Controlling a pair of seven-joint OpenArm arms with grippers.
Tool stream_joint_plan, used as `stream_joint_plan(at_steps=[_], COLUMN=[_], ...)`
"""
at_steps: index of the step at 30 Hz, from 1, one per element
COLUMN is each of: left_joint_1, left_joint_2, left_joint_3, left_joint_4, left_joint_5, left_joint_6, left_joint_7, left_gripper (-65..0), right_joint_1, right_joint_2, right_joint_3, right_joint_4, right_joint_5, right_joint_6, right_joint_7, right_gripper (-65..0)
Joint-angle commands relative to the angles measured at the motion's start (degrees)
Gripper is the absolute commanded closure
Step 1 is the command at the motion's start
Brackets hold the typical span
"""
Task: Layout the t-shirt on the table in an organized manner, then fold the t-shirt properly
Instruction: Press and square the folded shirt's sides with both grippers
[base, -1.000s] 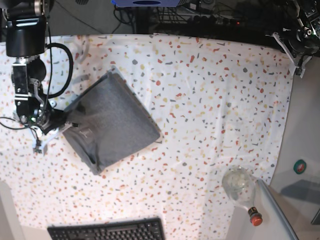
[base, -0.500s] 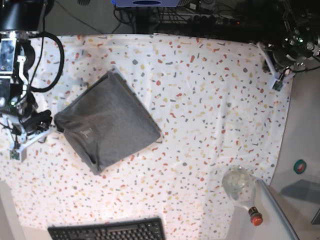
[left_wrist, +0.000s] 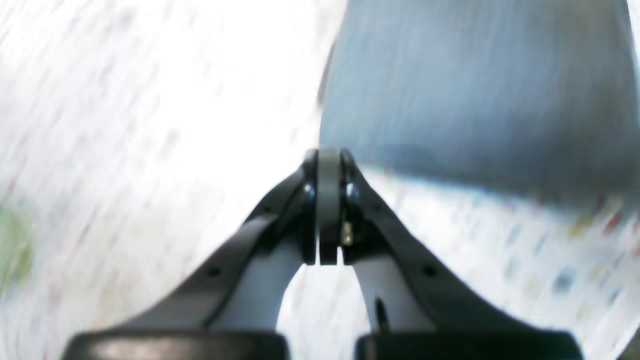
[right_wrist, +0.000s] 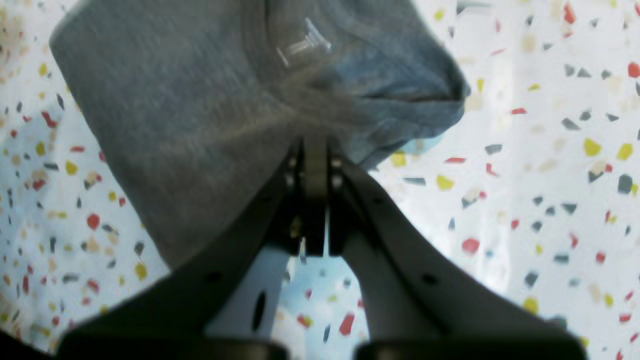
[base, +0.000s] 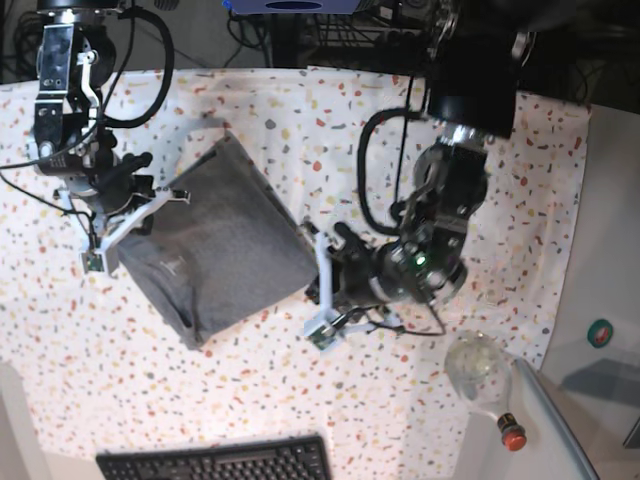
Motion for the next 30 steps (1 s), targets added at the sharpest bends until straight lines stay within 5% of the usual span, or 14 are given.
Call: stream_joint_plan(at_steps=[1, 6, 14, 19, 25, 30], left_joint_1=[-3.1, -10.4, -14.8, -11.4, -6.2, 3.6], left_joint_2=[1.1, 4.5, 6.0, 6.0, 4.3, 1.4], left_joint_3=[1.1, 8.4, 15.7, 15.8, 15.3, 15.2], left_joint_4=[-2.1, -18.0, -35.0, -35.2, -33.6, -19.4], left_joint_5=[-0.4, -0.4, -0.4, -0.4, -0.9, -1.1], left_joint_6=[1.4, 3.4, 3.6, 3.6, 12.7, 14.0], left_joint_7=[-1.1, -11.2, -18.2, -18.0, -17.9, -16.2], left_gripper=[0.0, 0.0, 0.0, 0.0, 0.0, 0.0], right_joint_1=[0.7, -0.1, 1.5, 2.8, 4.0, 2.6], right_joint_2=[-0.1, 0.2, 0.0, 2.5, 3.1, 4.4], right_joint_3=[0.2, 0.3, 0.1, -6.3, -10.5, -10.2], right_joint_4=[1.3, 1.3, -0.9, -0.9, -5.1, -8.9], right_joint_5=[0.3, 0.3, 0.3, 0.3, 0.3, 0.3], right_joint_6=[0.6, 0.7, 1.0, 1.1, 1.1, 1.1], right_joint_7=[0.5, 0.2, 0.4, 0.4, 0.3, 0.5], right_gripper=[0.0, 0.0, 0.0, 0.0, 0.0, 0.0])
